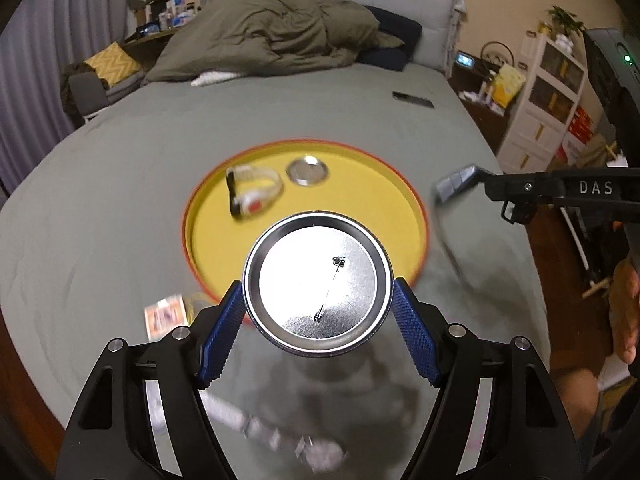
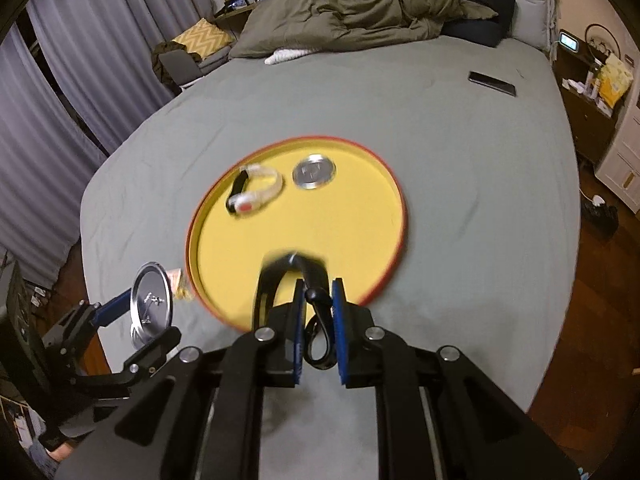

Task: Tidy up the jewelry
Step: 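Carry the smartwatch and silver button into the red tray and open both tools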

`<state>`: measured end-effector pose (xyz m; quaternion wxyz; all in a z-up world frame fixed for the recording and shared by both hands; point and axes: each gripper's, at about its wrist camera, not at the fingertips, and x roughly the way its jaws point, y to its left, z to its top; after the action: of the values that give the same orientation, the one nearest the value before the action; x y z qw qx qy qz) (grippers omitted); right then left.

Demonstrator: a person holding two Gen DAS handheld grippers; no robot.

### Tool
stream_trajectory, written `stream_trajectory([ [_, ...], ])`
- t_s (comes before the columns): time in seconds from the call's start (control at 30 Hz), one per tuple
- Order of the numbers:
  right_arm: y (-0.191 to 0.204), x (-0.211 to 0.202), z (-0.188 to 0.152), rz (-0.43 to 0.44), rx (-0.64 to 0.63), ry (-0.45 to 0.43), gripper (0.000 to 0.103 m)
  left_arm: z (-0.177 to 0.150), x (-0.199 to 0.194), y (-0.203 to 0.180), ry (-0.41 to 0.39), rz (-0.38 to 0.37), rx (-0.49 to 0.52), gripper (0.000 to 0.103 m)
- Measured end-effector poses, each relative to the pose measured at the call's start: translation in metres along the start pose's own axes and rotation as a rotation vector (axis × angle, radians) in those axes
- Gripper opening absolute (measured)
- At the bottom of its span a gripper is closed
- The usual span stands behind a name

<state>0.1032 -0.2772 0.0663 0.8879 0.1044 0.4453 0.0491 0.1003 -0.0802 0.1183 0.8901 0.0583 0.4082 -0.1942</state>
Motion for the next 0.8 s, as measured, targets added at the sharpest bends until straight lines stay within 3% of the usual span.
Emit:
stream_trajectory([
  [0.33,-0.018,0.084,0.054,-0.023,0.066,0.067,0.012,0.051,0.072,0.015,0.05,-0.018,-0.033,0.071],
  [0.8,-0.054,0.16,0.106,-0.048,0.16,0.108,0.012,0.077,0.175,0.012,0.186,0.0,0.008,0.071],
])
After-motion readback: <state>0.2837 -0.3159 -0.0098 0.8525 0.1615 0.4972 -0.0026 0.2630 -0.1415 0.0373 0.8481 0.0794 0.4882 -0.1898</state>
